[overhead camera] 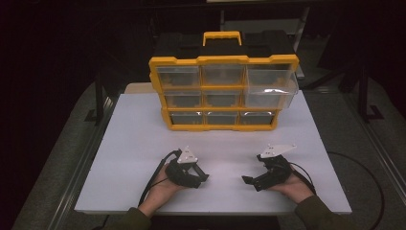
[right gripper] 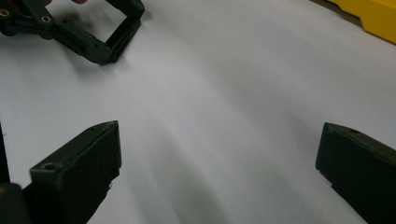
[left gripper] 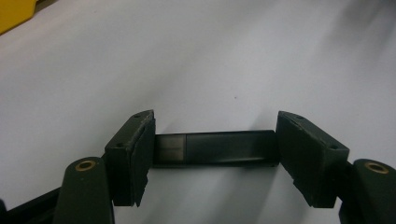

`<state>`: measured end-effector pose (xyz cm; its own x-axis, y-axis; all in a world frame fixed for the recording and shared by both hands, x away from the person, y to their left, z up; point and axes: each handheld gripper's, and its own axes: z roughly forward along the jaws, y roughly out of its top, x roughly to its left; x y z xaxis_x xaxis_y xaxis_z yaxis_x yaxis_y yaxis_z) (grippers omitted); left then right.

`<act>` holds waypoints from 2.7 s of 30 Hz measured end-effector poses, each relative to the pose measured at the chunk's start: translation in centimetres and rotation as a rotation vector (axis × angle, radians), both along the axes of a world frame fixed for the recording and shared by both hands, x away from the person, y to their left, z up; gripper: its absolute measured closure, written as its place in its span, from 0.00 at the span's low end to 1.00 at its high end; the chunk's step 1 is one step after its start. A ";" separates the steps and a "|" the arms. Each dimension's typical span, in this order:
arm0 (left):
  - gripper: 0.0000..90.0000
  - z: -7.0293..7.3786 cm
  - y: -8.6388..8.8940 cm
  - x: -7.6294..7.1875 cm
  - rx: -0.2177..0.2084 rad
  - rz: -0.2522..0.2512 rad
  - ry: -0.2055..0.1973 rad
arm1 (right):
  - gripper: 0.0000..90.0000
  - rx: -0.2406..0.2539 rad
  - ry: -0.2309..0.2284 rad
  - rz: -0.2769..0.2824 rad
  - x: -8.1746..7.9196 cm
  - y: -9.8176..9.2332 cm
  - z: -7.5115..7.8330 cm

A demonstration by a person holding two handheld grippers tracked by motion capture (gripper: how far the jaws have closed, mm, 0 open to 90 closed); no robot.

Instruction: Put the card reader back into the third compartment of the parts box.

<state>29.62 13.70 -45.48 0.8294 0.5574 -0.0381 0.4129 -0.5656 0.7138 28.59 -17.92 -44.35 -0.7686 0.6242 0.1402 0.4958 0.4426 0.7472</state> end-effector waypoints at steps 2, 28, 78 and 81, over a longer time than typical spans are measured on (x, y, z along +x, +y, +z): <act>0.33 0.1 0.1 0.0 -0.006 -0.004 0.001 | 0.00 0.000 0.000 0.001 0.0 0.0 0.0; 0.33 1.8 1.9 1.1 -0.073 -0.092 0.003 | 0.00 -0.001 0.007 0.007 0.0 0.1 -0.1; 0.33 6.9 1.3 4.4 -0.162 -0.261 0.048 | 0.00 0.014 0.013 0.010 0.1 0.2 -0.1; 0.33 7.4 1.2 4.6 -0.164 -0.269 0.046 | 0.00 0.013 0.014 0.010 0.1 0.2 -0.1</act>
<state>34.25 14.89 -38.06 0.9415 0.3016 -0.1504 0.2982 -0.5379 0.7885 28.69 -17.73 -44.41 -0.7725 0.6148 0.1590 0.5020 0.4379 0.7458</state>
